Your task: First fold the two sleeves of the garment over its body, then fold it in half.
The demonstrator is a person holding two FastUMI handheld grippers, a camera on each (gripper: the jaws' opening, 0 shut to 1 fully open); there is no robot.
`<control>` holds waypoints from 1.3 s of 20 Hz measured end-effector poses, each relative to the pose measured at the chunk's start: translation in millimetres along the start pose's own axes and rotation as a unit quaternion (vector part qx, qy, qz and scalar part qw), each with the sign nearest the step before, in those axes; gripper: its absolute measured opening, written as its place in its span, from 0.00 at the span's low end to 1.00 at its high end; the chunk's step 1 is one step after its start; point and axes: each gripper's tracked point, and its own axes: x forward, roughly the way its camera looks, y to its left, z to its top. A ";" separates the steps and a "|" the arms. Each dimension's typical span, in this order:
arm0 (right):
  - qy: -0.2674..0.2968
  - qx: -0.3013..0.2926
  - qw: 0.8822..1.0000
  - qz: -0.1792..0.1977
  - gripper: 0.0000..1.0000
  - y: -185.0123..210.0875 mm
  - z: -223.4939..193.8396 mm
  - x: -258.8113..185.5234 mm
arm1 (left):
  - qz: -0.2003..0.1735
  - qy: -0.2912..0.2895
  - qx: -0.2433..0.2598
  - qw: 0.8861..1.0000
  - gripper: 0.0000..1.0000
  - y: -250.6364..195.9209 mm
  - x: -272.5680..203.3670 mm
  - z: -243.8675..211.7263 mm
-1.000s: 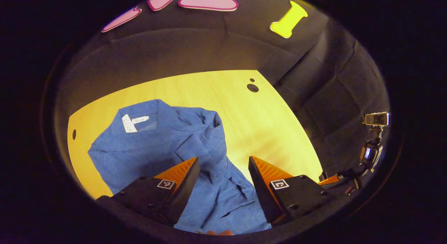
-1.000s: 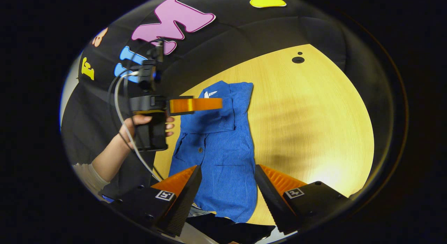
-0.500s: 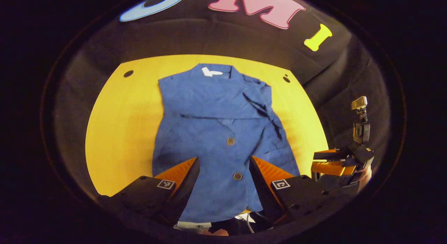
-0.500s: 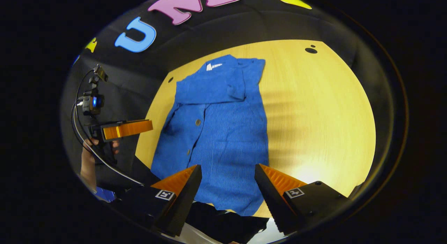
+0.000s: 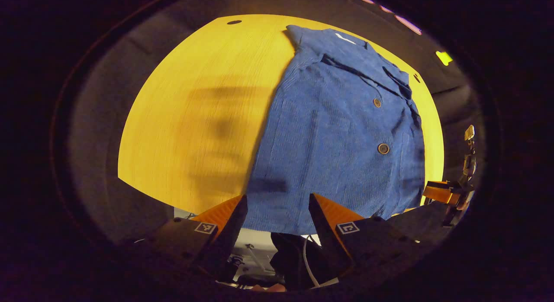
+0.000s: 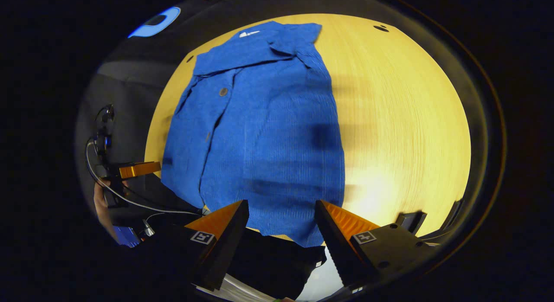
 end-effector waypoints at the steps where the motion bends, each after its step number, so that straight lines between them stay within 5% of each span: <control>1: 0.004 0.012 1.000 -0.004 0.99 -2.6 -3.3 1.5 | 0.002 0.008 0.001 1.000 0.83 4.0 4.7 -2.3; 4: 0.020 0.041 0.999 -0.017 0.99 -14.2 -12.3 8.8 | 0.034 0.025 0.017 0.999 0.83 20.4 18.7 -7.8; 12: 0.061 0.037 0.994 -0.082 0.99 -49.4 -28.0 22.2 | 0.025 0.050 0.020 0.998 0.83 5.9 36.9 -10.2; 23: 0.070 0.010 0.986 -0.149 0.93 -50.1 -28.9 27.3 | 0.045 0.068 0.017 0.997 0.84 1.5 44.1 -11.7; 25: 0.068 0.007 0.988 -0.136 0.85 -45.2 -26.6 30.1 | 0.037 0.081 0.002 0.996 0.82 -3.8 43.9 -13.2; 26: 0.062 0.020 0.991 -0.115 0.65 -36.6 -25.9 33.4 | 0.031 0.084 -0.002 0.996 0.67 -8.2 39.0 -12.6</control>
